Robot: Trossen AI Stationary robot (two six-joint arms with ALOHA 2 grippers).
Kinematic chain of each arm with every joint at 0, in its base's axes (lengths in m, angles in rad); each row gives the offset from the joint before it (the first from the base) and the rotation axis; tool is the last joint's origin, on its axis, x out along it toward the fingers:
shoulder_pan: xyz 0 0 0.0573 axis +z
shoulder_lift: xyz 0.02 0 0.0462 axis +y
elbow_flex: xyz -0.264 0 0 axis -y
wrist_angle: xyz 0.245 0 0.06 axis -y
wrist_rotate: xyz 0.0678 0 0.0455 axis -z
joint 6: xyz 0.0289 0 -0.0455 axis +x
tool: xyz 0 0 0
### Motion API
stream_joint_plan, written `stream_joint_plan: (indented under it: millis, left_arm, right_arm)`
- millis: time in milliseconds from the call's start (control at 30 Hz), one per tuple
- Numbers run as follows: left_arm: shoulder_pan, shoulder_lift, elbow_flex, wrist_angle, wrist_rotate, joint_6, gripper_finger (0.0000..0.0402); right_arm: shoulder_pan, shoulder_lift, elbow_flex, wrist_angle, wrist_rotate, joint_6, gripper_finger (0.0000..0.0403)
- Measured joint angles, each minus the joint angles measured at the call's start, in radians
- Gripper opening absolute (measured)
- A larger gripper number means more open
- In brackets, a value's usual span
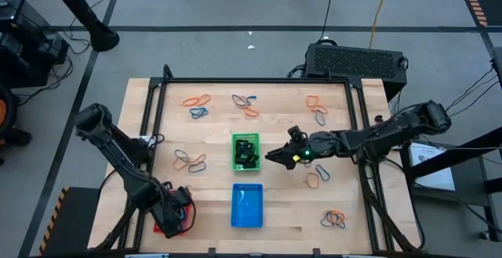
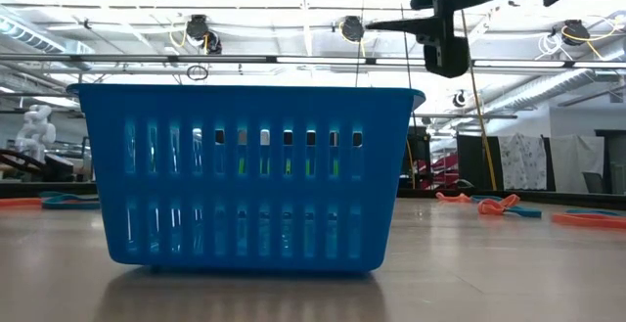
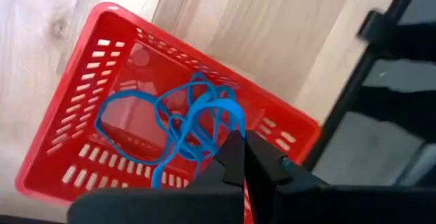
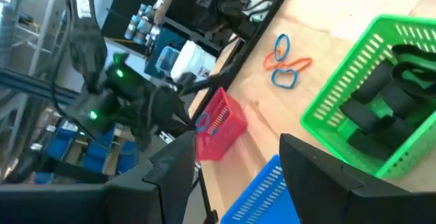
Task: Sort rubber bands into baskets
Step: Put the blue rubberband into the red bin
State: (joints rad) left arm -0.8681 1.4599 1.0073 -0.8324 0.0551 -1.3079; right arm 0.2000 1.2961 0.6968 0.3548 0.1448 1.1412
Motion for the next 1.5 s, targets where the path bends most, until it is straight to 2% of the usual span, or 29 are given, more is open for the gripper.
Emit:
stream_joint_plan:
  millis: [167,267,333,533,700,833,1000,1167,1333,1500]
  left_arm:
    - [-0.001,0.028,0.0,-0.063,0.0,0.04,0.0]
    - [-0.001,0.028,0.0,-0.081,0.0,0.067,0.0]
    - [-0.001,0.028,0.0,-0.082,0.0,0.087,0.0]
    - [-0.001,0.028,0.0,-0.099,0.0,0.091,0.0005]
    - [-0.001,0.028,0.0,-0.1,-0.004,0.084,0.0031]
    - [-0.001,0.028,0.0,-0.112,-0.013,0.083,0.005]
    - [-0.001,0.028,0.0,-0.155,-0.012,0.046,0.0081]
    - [0.007,0.028,0.0,-0.239,0.072,-0.022,0.0129]
    - [0.021,0.028,0.001,-0.237,0.135,-0.023,0.0173]
    - [0.04,0.024,0.004,-0.201,0.143,-0.019,0.0197]
  right_arm:
    - [-0.063,-0.007,0.0,-0.032,-0.157,-0.008,0.0203]
    - [-0.128,-0.024,0.0,-0.096,-0.189,0.014,0.0203]
    - [-0.181,-0.041,0.0,-0.158,-0.202,-0.033,0.0203]
    - [-0.432,-0.085,0.0,-0.382,-0.194,-0.206,0.0203]
    - [-0.676,-0.092,0.0,-0.7,-0.179,-0.322,0.0203]
    - [-0.808,-0.092,0.0,-0.906,-0.118,-0.424,0.0203]
    - [-0.851,-0.092,0.0,-0.937,-0.118,-0.519,0.0203]
    - [-0.871,-0.082,0.0,-0.98,0.029,-0.523,0.0203]
    - [-0.883,-0.027,0.0,-0.969,0.021,-0.575,0.0203]
    - [-0.882,0.042,0.0,-0.938,0.003,-0.585,0.0203]
